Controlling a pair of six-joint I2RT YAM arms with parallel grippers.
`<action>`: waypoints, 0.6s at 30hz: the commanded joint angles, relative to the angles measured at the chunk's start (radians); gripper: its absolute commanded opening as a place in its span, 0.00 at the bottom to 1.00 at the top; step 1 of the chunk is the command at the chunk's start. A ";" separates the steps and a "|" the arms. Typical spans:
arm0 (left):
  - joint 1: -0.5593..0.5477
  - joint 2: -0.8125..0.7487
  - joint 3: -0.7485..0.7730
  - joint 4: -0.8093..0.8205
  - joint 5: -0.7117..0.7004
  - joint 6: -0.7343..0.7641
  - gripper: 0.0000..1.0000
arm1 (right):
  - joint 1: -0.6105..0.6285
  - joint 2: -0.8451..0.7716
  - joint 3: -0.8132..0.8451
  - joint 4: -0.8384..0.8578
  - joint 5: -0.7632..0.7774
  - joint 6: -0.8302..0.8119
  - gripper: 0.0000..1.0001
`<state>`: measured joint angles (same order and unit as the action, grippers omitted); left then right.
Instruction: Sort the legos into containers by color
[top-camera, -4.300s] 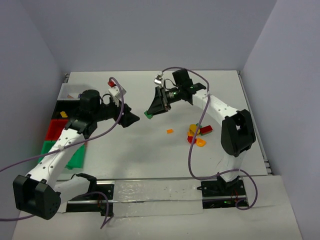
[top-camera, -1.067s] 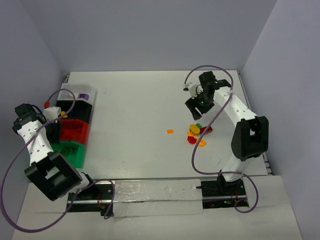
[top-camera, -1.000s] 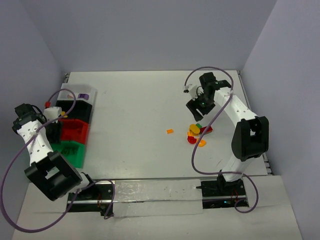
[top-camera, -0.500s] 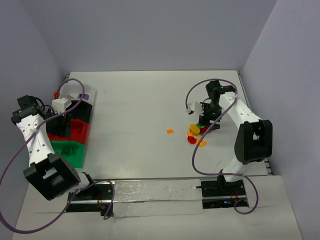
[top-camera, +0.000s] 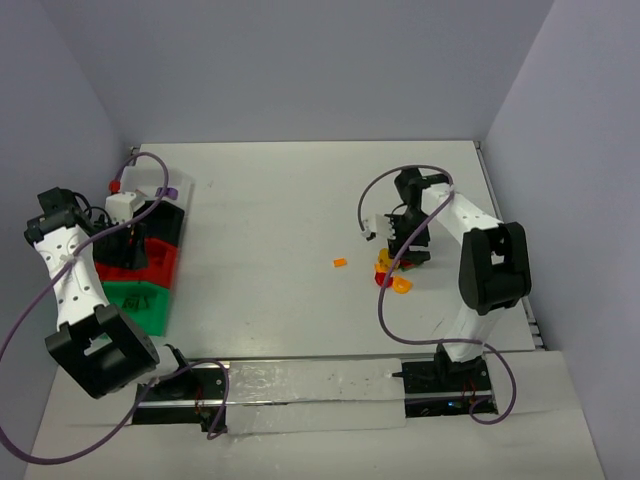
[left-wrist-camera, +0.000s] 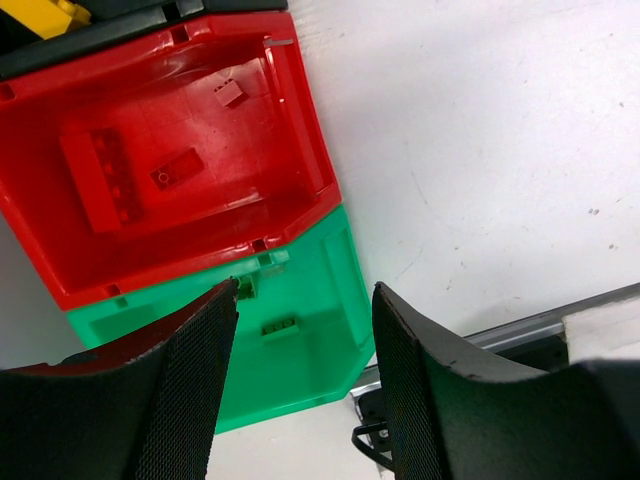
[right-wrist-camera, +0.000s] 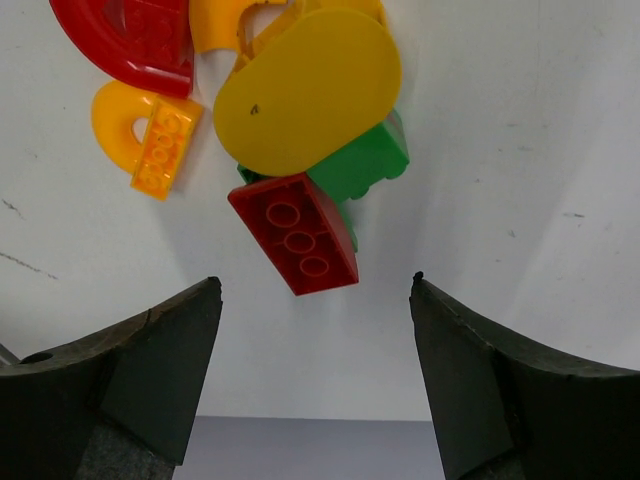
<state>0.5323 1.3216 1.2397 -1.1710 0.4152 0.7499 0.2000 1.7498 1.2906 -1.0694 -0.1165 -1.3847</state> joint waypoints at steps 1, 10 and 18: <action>-0.009 0.013 0.049 -0.004 0.049 -0.022 0.63 | 0.009 0.035 -0.033 0.029 0.001 -0.012 0.82; -0.015 0.031 0.051 0.005 0.047 -0.033 0.63 | 0.016 0.051 -0.125 0.115 0.006 0.010 0.76; -0.018 0.028 0.029 0.019 0.053 -0.041 0.63 | 0.013 0.043 -0.146 0.172 0.017 0.049 0.40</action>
<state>0.5188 1.3556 1.2537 -1.1684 0.4284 0.7158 0.2089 1.7924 1.1457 -0.9414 -0.1108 -1.3584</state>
